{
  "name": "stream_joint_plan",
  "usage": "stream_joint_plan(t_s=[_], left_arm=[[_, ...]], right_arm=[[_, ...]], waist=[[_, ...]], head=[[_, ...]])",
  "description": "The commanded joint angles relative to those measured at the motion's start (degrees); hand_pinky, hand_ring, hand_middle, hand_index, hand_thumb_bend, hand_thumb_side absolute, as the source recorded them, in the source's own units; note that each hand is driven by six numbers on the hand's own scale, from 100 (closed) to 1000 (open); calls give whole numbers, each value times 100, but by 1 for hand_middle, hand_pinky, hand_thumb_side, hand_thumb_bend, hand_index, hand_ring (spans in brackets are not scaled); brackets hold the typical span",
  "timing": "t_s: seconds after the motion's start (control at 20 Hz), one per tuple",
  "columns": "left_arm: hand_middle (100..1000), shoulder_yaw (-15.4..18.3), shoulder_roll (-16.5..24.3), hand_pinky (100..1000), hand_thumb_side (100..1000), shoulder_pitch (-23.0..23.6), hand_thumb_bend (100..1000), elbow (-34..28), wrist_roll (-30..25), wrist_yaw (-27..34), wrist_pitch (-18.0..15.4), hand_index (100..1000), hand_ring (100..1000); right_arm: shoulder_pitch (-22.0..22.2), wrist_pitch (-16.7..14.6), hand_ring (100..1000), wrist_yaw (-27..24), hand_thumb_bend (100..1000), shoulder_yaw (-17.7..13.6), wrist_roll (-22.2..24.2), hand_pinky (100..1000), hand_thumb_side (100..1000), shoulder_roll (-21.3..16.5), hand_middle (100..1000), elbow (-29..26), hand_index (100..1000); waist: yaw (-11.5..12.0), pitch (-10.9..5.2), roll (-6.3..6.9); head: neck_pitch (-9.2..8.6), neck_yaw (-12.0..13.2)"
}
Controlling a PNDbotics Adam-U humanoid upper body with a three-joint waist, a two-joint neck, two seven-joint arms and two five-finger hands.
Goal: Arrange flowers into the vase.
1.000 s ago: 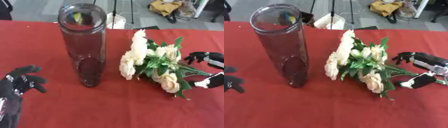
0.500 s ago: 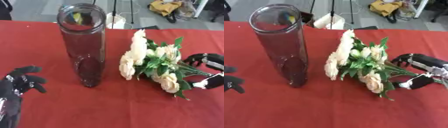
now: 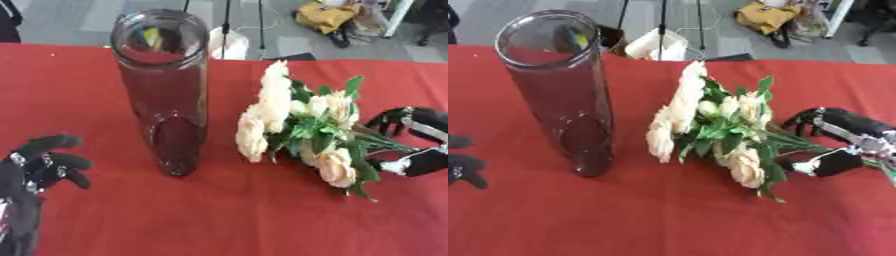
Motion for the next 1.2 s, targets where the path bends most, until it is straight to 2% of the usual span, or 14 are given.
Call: stream_joint_plan(t_s=[0.05,0.45,0.8,1.2], left_arm=[[703,-76,15,456,1000,-26,136,-106,-33,-13,-10,805,603],[705,-79,11,458,1000,-27,137,-106,-74,-22,-8,806,604],[706,-76,11,458,1000,-29,137,-106,-98,-18,-5,807,605],[706,-76,11,458,1000,-33,138,-106,-116,-18,3,807,606]], right_arm=[[-56,-3,880,-6,374,-10,-57,567,492,-132,496,-47,811],[-85,-45,825,37,332,17,-272,492,494,-124,414,-73,707],[-127,-110,782,-18,248,54,-562,442,502,-120,341,-89,650],[-176,-183,781,-62,241,129,-672,438,492,-120,329,-116,652]], waist=[[-10,-105,7],[-10,-92,0],[-10,-89,-9],[8,-87,-30]], head=[[-60,-5],[-59,-1],[-51,-2],[-57,8]])
